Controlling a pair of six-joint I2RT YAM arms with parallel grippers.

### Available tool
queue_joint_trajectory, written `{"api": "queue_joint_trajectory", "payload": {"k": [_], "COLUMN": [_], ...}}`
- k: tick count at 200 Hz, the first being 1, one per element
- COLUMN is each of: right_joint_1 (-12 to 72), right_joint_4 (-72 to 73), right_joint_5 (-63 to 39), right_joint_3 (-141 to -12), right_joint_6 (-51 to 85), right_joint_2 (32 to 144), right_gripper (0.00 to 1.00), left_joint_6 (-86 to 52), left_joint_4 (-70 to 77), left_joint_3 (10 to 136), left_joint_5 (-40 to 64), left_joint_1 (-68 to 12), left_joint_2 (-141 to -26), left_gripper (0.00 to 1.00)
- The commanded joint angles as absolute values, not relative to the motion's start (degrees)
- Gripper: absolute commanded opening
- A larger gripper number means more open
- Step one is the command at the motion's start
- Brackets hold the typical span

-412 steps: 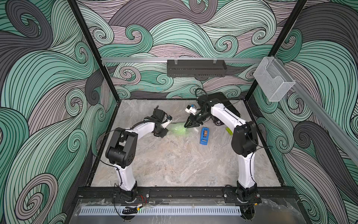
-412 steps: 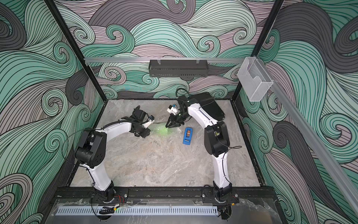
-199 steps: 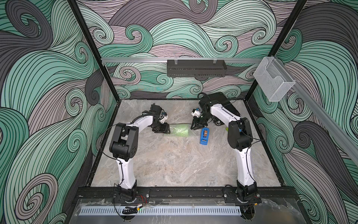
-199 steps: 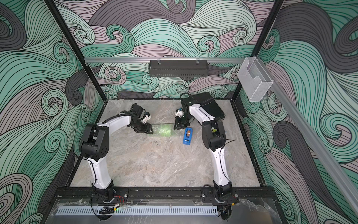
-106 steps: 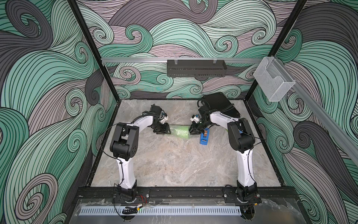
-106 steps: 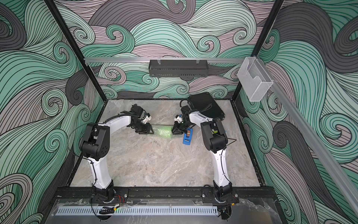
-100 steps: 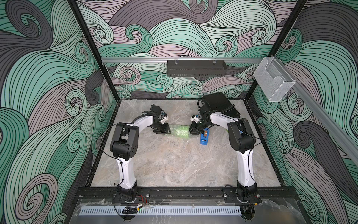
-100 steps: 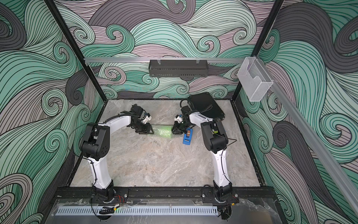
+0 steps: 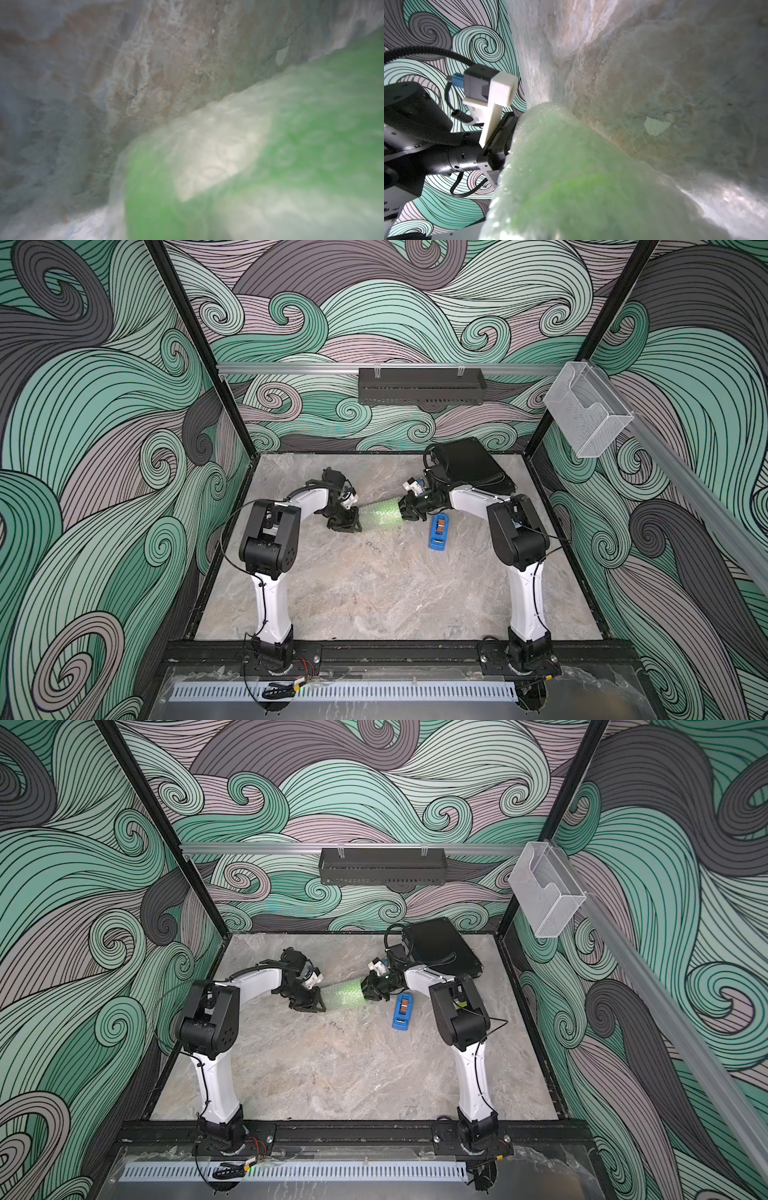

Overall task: Wrap wine glasses in bubble wrap
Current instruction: Wrap the wine glass in bubble wrap.

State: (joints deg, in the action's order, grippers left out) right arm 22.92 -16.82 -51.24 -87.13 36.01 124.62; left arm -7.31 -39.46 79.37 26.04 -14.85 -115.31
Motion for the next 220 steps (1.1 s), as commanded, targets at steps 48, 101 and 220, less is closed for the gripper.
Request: {"api": "queue_joint_trajectory", "payload": {"k": [48, 101, 220], "right_joint_1": [23.9, 23.3, 10.5], "right_joint_4": [-34.0, -41.9, -35.3], "right_joint_5": [-45.8, -42.0, -44.1], "right_joint_3": [-89.7, -91.9, -84.2], "right_joint_6": [27.0, 25.4, 28.0], "right_joint_2": [115.5, 107.1, 106.4], "right_gripper": [0.31, 0.35, 0.3], "left_joint_6": [-10.3, -11.2, -12.2], "left_joint_4": [-38.5, -37.9, -32.8], "left_joint_3": [79.4, 78.9, 75.4], "left_joint_5": [32.0, 34.1, 47.8], "left_joint_1": [-13.8, -13.8, -13.8], "left_joint_2": [-116.7, -115.6, -112.5], "left_gripper": [0.0, 0.0, 0.0]}}
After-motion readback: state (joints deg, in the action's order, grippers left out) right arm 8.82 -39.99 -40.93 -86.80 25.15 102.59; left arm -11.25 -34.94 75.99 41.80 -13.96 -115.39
